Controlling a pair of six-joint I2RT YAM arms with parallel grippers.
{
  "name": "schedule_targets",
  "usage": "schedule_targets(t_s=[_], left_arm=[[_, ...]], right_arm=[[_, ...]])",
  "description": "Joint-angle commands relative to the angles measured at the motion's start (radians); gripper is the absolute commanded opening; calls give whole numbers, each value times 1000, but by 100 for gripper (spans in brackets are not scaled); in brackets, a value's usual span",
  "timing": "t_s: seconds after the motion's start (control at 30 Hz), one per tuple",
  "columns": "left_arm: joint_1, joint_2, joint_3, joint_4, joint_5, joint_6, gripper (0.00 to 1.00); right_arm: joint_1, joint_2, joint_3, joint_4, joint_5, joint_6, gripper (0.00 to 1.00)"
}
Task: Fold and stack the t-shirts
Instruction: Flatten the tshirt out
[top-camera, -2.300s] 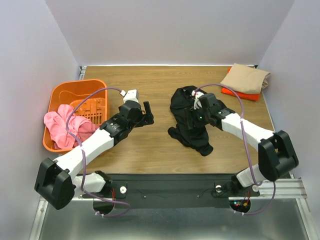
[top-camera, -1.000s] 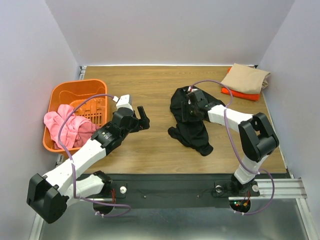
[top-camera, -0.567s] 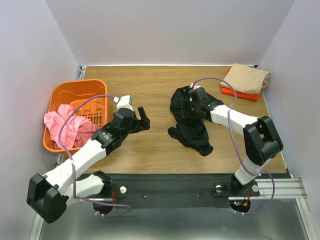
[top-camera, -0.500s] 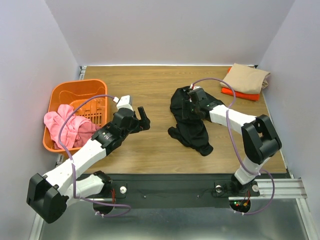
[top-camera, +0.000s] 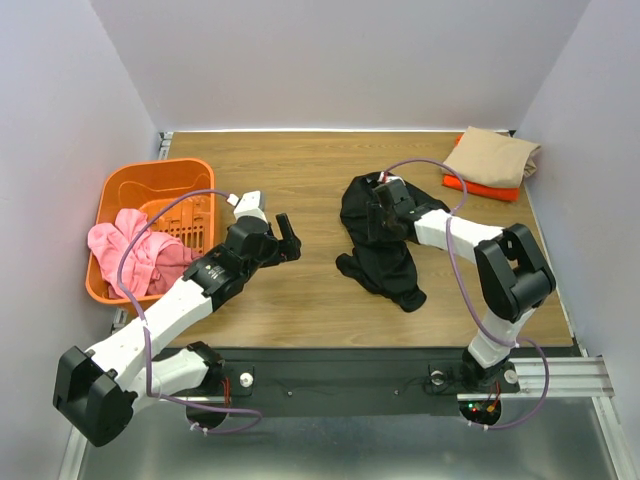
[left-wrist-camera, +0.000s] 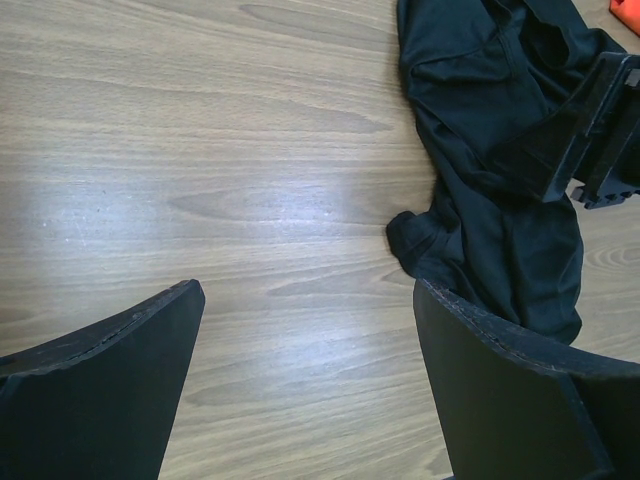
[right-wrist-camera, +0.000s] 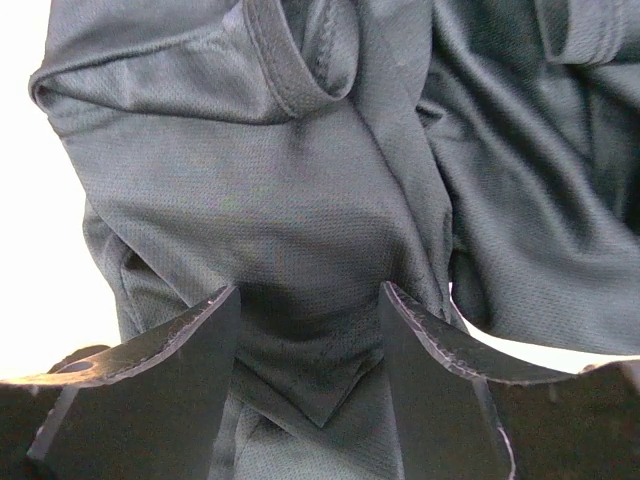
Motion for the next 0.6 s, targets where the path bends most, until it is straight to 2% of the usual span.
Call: schedule_targets(t_s=[0.0,0.07,0.17,0.2,0.27,0.3,0.33,0.47,0.57], left_arm=[[-5,-30,3,10,-9,-4,98],[-7,-28,1,11,-9,-9,98],[-7,-26,1,14,-8,-9,98],[-9,-26,2,11,-8,-8,98],[-9,-26,6,14,-5,2,97],[-12,-28,9,14,-2,9,97],[-15,-26,18,17,3,25,95],[-56,-4,68,19,-18,100,93],[-131,62,142,32,-32,176,92]], right_arm=[[-7,-3,-4,7,-22,-4,63],[-7,4,-15,0,-28,-2,61],[-5,24,-10,-14,-31,-5,50],[-7,32,-4,-22,-31,-4,35],[-7,43,11,-31,-29,1,19],[-7,44,33,-36,-22,2,6],[-8,43,45,-49,-16,4,1],[-40,3,160,-128,-6,27,0],[-102,-41,273,-200,-22,53,1]])
